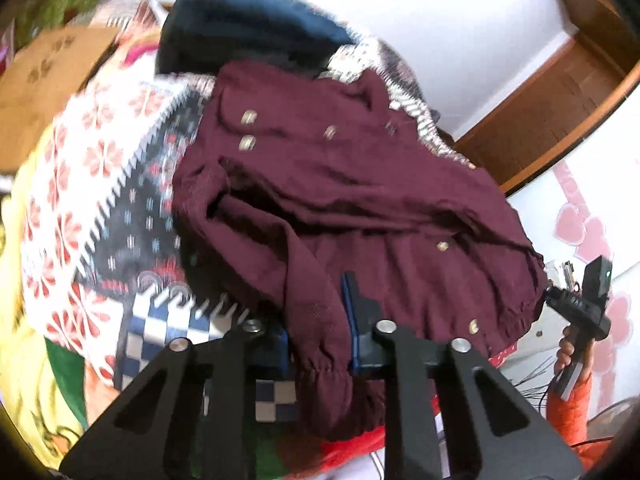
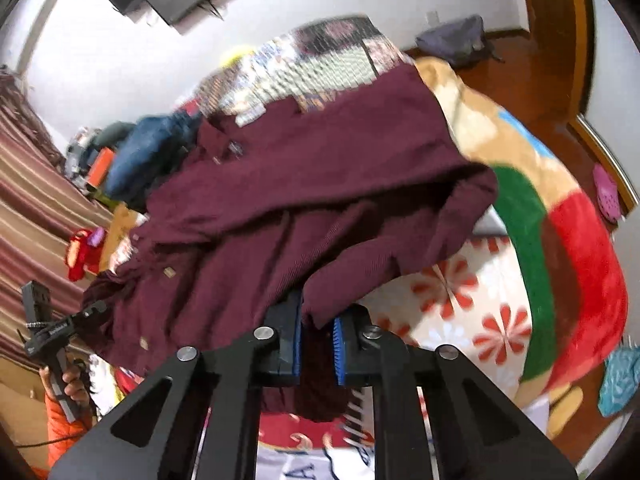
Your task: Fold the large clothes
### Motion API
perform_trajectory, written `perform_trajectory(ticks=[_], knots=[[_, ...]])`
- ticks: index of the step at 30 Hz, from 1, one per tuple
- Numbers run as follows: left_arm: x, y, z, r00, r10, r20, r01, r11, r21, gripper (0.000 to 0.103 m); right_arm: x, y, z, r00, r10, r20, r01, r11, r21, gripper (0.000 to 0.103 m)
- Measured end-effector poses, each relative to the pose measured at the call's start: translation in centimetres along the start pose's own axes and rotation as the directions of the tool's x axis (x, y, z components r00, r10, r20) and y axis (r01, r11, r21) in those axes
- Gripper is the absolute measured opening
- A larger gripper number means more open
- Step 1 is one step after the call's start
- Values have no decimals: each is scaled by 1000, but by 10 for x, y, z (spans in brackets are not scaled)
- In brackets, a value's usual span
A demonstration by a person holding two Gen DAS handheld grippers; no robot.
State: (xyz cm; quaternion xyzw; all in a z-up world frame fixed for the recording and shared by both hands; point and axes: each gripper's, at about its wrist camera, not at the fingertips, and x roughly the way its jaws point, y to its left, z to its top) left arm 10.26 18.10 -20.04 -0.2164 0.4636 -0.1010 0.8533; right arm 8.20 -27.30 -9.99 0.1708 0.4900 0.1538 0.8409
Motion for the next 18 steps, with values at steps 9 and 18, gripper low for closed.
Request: perform_trajectory(ticks=[9,18], knots=[[-36,-22,75,979,-107,171,110,994,-5,13,-25,30,73,982,85,169,-70,993,-94,7],[5,-6,180,963,62,264,-41,996,-83,13,32,24,173,981,4,195,7,998,-57,7]])
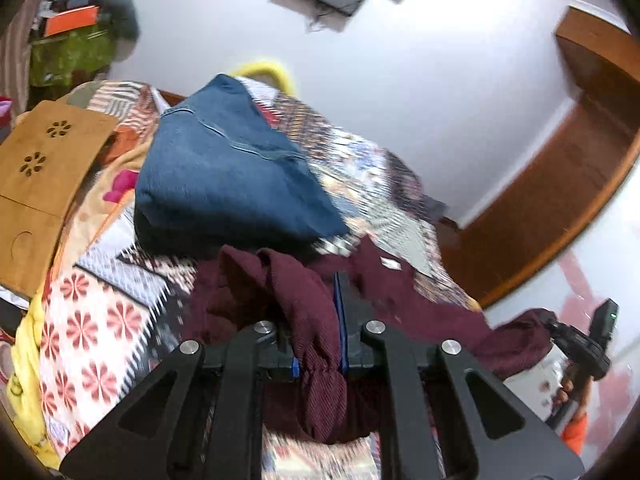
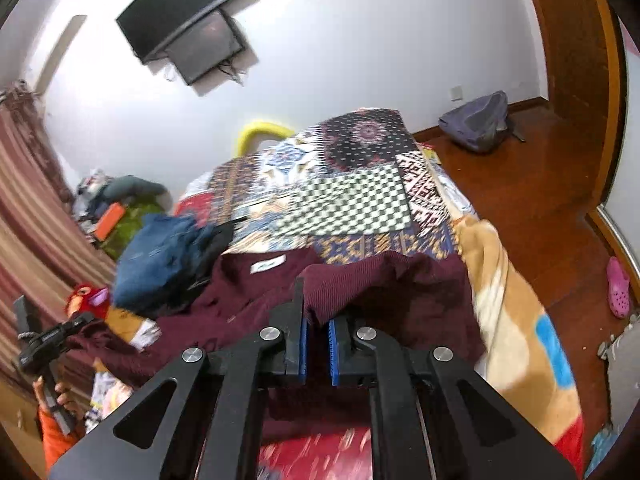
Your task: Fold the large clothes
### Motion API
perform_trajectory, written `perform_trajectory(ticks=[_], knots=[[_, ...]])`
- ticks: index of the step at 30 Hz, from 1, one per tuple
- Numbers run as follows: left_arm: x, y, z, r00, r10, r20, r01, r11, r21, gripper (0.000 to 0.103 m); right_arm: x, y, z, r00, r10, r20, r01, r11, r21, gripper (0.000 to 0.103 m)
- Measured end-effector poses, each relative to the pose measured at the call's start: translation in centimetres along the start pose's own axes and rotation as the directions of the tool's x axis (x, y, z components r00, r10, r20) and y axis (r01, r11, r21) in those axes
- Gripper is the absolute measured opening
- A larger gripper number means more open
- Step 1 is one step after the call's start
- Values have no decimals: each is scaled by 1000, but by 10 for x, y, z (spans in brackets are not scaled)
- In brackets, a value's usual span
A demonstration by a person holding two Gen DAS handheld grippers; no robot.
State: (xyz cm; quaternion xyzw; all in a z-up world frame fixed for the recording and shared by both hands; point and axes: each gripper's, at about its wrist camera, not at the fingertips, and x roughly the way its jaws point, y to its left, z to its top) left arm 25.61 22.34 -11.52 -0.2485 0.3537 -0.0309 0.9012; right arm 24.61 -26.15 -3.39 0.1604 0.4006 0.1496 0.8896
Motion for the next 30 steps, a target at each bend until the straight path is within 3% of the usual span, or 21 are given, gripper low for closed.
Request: perform_trajectory(ticks=[4,7,13,17,21,26,30], knots=[[53,11,9,993,110,-31,-110,994,0,13,54,-22,15,996,-36,-83,40,998,46,7],[93,15,4,976,210,-63,-207,977,57,13,91,-38,13,987,-63,-150,75,995,73,7],[140,20,0,953,273,-128,-258,958,122,14,122,-54,9,967,-105,-232,125,990,72,8],[151,23,-2,944,284,-167,-260,954,149,16,119,-53,12,958,-89,-271,115,990,81,18],[142,19,3,943,268,-197,-240,959,153,27,104,-42,23,948,-135,-286,152,988,37,28],[109,-2,14,964,221,-151,-192,964,184,46,76,-24,36,954,-233,-190,230,972,-39,45],[79,-19,16,980,165,-114,-143,972,186,53,55,-4,37,965,-216,-147,206,975,-82,52]])
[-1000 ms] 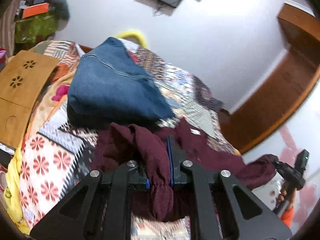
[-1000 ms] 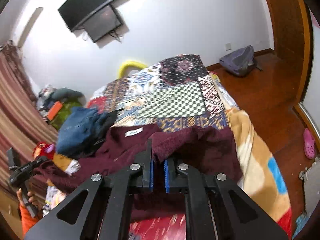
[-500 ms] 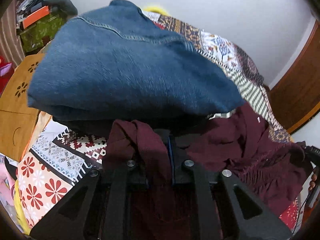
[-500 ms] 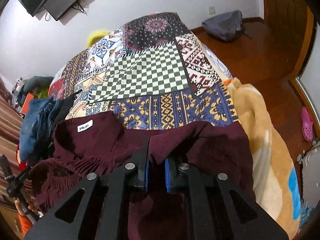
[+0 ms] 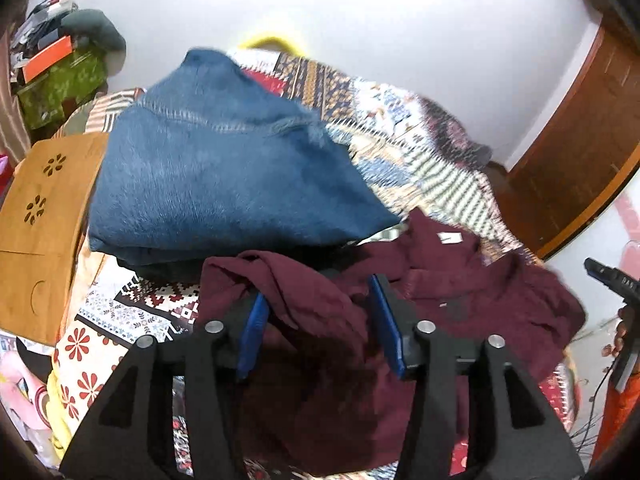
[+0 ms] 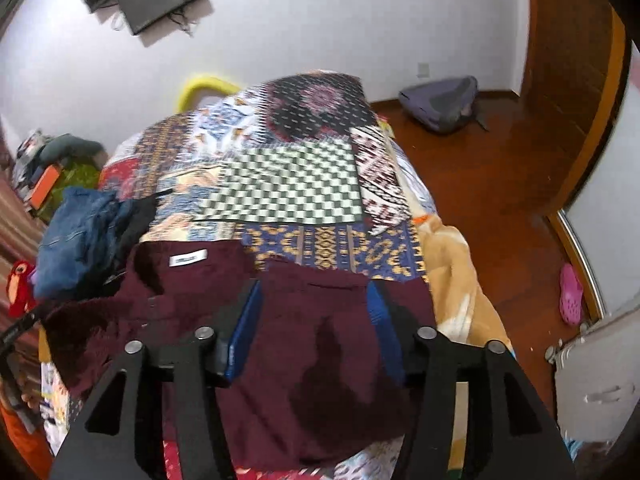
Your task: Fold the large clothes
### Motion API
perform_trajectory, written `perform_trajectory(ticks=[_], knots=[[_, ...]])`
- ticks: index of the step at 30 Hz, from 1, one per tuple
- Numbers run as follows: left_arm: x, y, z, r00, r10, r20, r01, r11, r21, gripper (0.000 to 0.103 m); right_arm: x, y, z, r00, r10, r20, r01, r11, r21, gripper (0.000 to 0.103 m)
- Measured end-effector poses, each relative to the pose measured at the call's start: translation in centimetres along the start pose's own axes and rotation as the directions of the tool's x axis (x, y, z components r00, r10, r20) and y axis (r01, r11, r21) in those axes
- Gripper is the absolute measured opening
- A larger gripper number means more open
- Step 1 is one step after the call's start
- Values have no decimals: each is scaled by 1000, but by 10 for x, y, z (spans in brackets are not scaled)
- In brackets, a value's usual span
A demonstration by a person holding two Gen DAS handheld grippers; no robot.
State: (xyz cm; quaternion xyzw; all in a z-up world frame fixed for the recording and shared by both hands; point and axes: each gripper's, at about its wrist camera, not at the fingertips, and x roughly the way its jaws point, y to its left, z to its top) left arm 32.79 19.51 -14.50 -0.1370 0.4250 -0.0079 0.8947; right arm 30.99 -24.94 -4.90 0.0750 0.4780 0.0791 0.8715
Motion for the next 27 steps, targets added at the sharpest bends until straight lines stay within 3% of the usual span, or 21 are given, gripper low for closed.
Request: perform_trajectory(ticks=[4,9,16,23,27], knots=[[-26,-15,3,996,3,86,-5,1000,29,60,-9,28,-12,1000,27,1,-27,996,-86,53],[-52,-35,3,989,13,150,-28,995,97,78,-3,69,-33,999,36,-26,-41,976,-213,53],[-15,-60,-38,1000,10,24,-14,982,186,83,29,106,-73,994,2,-108,-41,931,-364,54],[51,-69,-85,988,49,-146,-18,978,207,83,70,103,-107,973,-154,-172,44,853,-520,54],[60,-72,-100,987,104,-124,-66,959,277,83,63,80,-108,976,-136,-169,40,879,-476,54]])
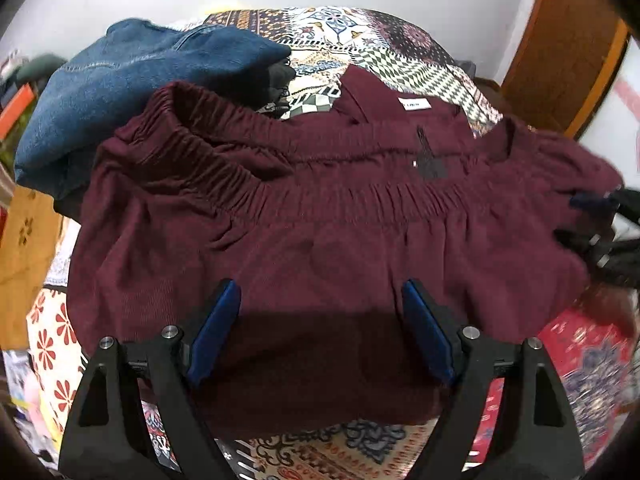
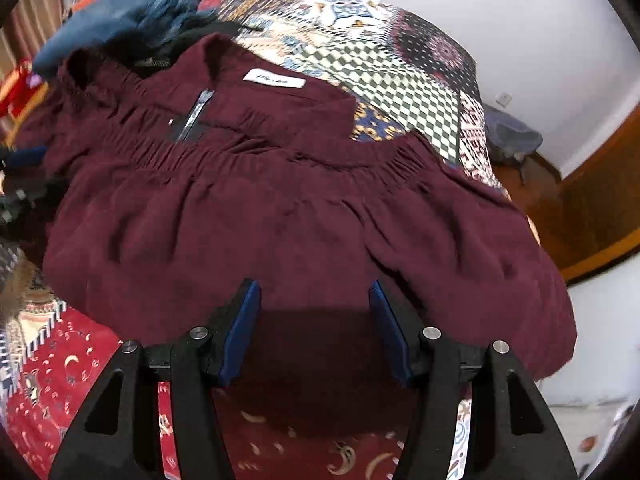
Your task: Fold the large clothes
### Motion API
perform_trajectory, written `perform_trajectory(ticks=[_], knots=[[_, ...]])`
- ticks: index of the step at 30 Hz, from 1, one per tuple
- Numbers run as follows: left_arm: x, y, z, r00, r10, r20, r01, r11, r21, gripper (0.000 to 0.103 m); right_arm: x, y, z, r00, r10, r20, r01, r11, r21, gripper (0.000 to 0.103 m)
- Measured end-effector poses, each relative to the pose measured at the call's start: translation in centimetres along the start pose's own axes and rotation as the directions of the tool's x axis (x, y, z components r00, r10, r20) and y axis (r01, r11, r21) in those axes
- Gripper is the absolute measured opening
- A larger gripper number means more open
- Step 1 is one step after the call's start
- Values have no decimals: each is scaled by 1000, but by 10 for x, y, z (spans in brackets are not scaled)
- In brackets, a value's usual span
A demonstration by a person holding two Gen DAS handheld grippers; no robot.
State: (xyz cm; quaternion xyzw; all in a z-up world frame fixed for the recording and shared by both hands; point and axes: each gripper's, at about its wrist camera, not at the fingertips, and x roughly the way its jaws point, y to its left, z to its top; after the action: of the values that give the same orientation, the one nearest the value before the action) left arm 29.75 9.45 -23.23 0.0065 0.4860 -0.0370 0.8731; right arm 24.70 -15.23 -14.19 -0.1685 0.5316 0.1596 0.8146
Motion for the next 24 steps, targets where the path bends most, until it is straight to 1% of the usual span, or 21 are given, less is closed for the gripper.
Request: perform_trajectory(ticks=[1,3,6,8,13,16,18,20,21,24], knots=[[-1,-3,-3,1000,12,5,-12,1000,24,83,-4,-7,-2,1000,8,6,-9,1000,23,54],[-1,-5,-5,1000,24,5,-24,998,50,84,-11,-16,-7,1000,-1,19,0,999,50,55],[-8,-6,-10,1000,28,7,-28,997,66,84,-20,-18,-13,999,17,34,-20,997,79,55],[-15,-3,-15,999,30,11,-31,998,59,84,-27,-18,-17,999,16,43,-20,996,92,55],[-35,13,-30,998,64,24,-65,998,19,84,-40,-12,-21,998,-16,67,10,996,89,55],[-52,30,-38,999,47,24,-46,998,-48,84,-51,-9,-22,996,-28,90,20,996,87,55],[-60,41,-41,999,28,19,-25,994,-104,87,-59,-6,-21,993,-24,113,14,996,91,55],[-74,59,-46,999,33,42,-24,980,-196,87,-66,-4,-20,991,-15,132,2,995,96,55],[-76,64,-46,998,36,50,-24,975,-221,88,-68,-3,-20,991,-11,137,-3,995,97,55],[-86,89,-54,997,18,77,9,939,-342,88,-75,5,-15,987,3,162,-18,996,91,56]])
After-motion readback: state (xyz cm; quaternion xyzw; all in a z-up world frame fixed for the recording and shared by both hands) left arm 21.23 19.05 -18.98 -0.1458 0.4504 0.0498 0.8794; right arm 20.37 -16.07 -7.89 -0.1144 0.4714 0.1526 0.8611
